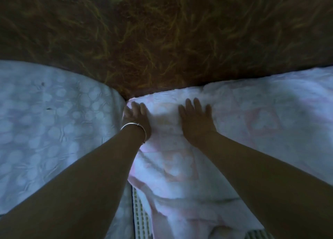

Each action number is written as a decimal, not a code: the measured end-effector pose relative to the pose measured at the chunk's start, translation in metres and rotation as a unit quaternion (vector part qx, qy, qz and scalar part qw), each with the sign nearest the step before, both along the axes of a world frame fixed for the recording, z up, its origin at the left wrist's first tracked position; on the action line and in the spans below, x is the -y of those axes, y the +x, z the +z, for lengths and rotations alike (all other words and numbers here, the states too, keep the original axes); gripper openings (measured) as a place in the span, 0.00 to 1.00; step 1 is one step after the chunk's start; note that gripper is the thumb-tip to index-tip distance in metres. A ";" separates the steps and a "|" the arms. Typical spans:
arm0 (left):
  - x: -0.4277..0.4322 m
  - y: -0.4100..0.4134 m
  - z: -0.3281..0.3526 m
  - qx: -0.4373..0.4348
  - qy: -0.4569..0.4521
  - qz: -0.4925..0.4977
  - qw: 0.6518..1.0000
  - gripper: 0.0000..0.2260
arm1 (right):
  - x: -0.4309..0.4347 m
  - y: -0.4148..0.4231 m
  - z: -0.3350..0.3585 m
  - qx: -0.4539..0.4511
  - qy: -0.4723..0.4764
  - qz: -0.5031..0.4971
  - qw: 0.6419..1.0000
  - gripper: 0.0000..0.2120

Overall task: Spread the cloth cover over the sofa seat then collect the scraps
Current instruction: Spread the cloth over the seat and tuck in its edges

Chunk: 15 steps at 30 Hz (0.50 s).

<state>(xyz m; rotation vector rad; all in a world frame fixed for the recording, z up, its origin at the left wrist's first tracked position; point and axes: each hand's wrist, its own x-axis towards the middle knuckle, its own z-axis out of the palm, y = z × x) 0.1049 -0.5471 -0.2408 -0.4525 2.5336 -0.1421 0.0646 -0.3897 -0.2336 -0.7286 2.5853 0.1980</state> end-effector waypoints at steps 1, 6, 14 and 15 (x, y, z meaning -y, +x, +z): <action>-0.010 0.008 0.008 0.018 -0.007 -0.014 1.000 0.33 | -0.008 0.008 0.004 0.021 -0.015 -0.006 1.000 0.27; -0.050 0.048 0.019 0.039 0.064 0.040 0.996 0.35 | -0.052 0.047 0.020 0.056 -0.063 0.017 0.996 0.26; -0.122 0.090 0.040 -0.019 0.169 0.042 0.985 0.20 | -0.103 0.068 0.036 0.082 -0.057 0.089 0.991 0.20; -0.133 0.095 0.045 -0.027 0.185 0.051 0.981 0.20 | -0.113 0.069 0.039 0.091 -0.061 0.096 0.989 0.19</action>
